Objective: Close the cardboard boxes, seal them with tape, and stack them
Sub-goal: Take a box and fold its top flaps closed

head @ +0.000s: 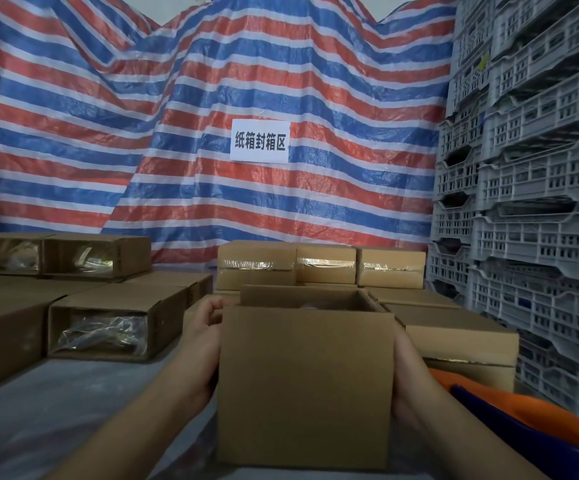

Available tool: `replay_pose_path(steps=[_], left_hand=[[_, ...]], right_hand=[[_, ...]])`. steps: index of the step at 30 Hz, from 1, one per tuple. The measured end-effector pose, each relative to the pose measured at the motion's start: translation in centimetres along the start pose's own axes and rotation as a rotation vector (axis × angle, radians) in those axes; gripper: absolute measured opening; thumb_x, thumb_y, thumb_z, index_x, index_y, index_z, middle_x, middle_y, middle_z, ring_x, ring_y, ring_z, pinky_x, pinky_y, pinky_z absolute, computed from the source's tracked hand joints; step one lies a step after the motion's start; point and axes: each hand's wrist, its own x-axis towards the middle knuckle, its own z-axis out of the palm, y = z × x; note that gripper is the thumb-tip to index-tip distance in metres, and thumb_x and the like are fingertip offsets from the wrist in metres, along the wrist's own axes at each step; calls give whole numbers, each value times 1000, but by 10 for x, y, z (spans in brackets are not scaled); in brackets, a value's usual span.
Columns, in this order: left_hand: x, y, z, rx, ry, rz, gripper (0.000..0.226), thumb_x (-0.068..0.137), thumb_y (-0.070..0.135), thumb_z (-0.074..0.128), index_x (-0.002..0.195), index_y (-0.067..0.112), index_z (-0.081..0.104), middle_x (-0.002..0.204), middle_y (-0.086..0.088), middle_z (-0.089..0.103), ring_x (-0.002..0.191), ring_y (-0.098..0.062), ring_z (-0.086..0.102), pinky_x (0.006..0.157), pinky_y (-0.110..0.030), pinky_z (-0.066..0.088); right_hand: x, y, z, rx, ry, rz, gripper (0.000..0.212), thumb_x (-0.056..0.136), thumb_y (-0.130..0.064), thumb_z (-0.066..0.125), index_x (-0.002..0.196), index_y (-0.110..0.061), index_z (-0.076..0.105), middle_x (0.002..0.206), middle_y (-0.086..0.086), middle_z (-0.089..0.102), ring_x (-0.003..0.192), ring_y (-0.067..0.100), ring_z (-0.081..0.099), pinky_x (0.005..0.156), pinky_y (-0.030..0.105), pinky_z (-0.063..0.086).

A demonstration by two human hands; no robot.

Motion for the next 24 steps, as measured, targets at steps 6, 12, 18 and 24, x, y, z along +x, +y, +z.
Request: replay_pose_path(steps=[6, 12, 18, 24], left_hand=[[2, 2, -4, 42, -106, -110, 15, 92, 10, 57, 85, 10, 71, 72, -13, 66, 58, -21, 63, 57, -32, 51], [5, 1, -5, 50, -134, -109, 11, 93, 10, 58, 92, 10, 70, 74, -12, 67, 59, -21, 62, 56, -30, 51], [3, 5, -9, 203, -186, 40, 43, 94, 50, 48, 86, 21, 78, 88, -17, 70, 76, -28, 65, 78, -41, 49], [5, 17, -23, 160, -417, 26, 75, 63, 90, 49, 103, 32, 76, 104, -3, 75, 97, -19, 72, 72, -27, 58]], right_hand=[[-4, -7, 4, -95, -51, 39, 43, 69, -54, 62, 50, -18, 75, 54, 0, 64, 46, 14, 62, 52, 27, 48], [-5, -10, -1, -157, -49, 52, 52, 95, -28, 56, 46, -16, 69, 51, 0, 59, 44, 14, 58, 60, 33, 45], [-2, -10, -3, -204, -58, 57, 55, 97, -27, 54, 45, -17, 68, 48, -1, 57, 41, 13, 57, 56, 30, 44], [0, -8, -7, -206, -58, 46, 52, 97, -24, 56, 47, -18, 71, 51, 0, 60, 45, 14, 60, 53, 27, 48]])
